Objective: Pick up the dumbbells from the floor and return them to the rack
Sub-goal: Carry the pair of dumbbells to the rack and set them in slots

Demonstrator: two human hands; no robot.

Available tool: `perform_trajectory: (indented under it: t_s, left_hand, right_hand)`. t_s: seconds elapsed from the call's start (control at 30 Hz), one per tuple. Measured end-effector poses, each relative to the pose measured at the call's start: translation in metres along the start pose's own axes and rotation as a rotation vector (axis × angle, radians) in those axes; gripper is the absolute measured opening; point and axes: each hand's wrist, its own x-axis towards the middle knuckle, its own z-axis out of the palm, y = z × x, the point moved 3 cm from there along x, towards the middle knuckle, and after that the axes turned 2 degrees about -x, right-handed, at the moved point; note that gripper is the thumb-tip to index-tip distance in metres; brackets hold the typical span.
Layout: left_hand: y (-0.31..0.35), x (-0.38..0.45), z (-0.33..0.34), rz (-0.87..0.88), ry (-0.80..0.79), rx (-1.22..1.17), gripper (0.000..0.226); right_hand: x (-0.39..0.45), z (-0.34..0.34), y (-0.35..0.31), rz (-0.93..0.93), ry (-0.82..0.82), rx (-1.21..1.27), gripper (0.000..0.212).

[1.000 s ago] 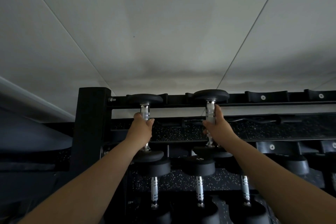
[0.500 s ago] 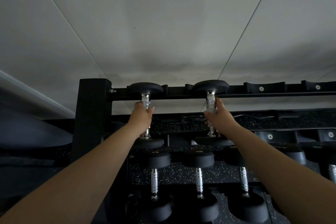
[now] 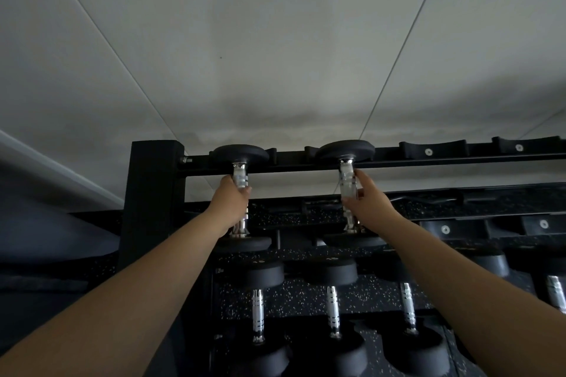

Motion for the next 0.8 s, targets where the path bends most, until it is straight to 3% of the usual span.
perform_trajectory:
  t_s: [0.37, 0.57, 0.8]
  left_hand:
    - [0.002, -0.013, -0.014, 0.148, 0.033, 0.075, 0.043]
    - [0.011, -0.024, -0.021, 0.156, 0.015, 0.077, 0.061]
    - [0.016, -0.042, -0.029, 0.144, 0.046, 0.172, 0.066]
  right_hand:
    - [-0.003, -0.01, 0.002, -0.013, 0.085, 0.052, 0.068]
    - [-0.016, -0.017, -0.001, -0.06, 0.121, 0.029, 0.069]
    - [-0.027, -0.022, -0.009, -0.14, 0.146, -0.03, 0.072]
